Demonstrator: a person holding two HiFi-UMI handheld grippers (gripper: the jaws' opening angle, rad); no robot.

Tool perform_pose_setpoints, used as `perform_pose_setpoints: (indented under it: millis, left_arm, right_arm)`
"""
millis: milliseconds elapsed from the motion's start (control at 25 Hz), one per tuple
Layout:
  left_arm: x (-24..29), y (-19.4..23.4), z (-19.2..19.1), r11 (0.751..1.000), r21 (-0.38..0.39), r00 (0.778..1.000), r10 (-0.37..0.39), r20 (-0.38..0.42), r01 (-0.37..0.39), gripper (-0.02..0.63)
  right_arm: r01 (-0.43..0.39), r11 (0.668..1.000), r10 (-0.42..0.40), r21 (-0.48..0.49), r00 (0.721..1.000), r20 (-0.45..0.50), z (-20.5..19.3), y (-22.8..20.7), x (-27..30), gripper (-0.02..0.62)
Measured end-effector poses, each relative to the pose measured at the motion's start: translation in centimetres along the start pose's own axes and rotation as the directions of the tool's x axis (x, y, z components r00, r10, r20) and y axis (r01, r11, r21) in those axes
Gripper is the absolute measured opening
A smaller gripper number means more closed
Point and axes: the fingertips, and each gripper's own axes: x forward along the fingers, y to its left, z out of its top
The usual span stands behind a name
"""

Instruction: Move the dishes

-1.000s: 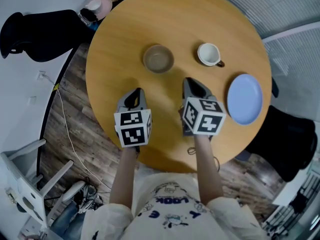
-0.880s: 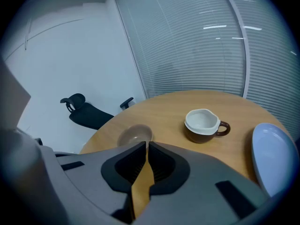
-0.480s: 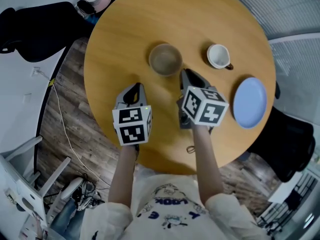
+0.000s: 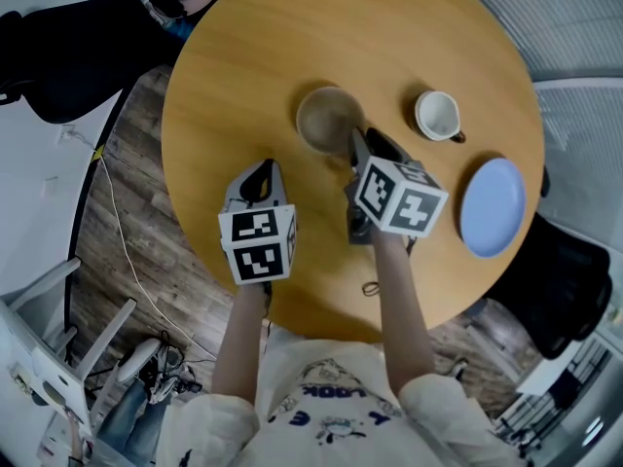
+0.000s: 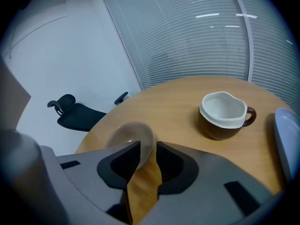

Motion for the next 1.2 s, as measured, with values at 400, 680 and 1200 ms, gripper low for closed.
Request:
perform_pose_setpoints:
  millis: [400,680,1200]
  left_arm:
    - [1.4,0.2,-0.6,1.000,-0.002,1.000,-0.011,-0.018,0.011,0.003]
    - [1.9,0.3,-0.8,1.000,-0.013,0.999,-0.021,-0.028,0.021,0.003]
    - [1.1,0.4,-0.7,0.999,-0.013,0.999,-0.033,-0.021,0.033,0.003]
  right_arm:
    - [0.034,0.999,-0.033,0.031,0.998,-0.048,-0.7,-1.1,2.3,0.087]
    - [0.046,0.998,-0.043,0.044,0.996,-0.072,-0.7,-0.8,3.1,0.043]
    - [0.062,0.993,-0.059,0.098,0.998,-0.038,-0.8,-1.0,1.8,0.014]
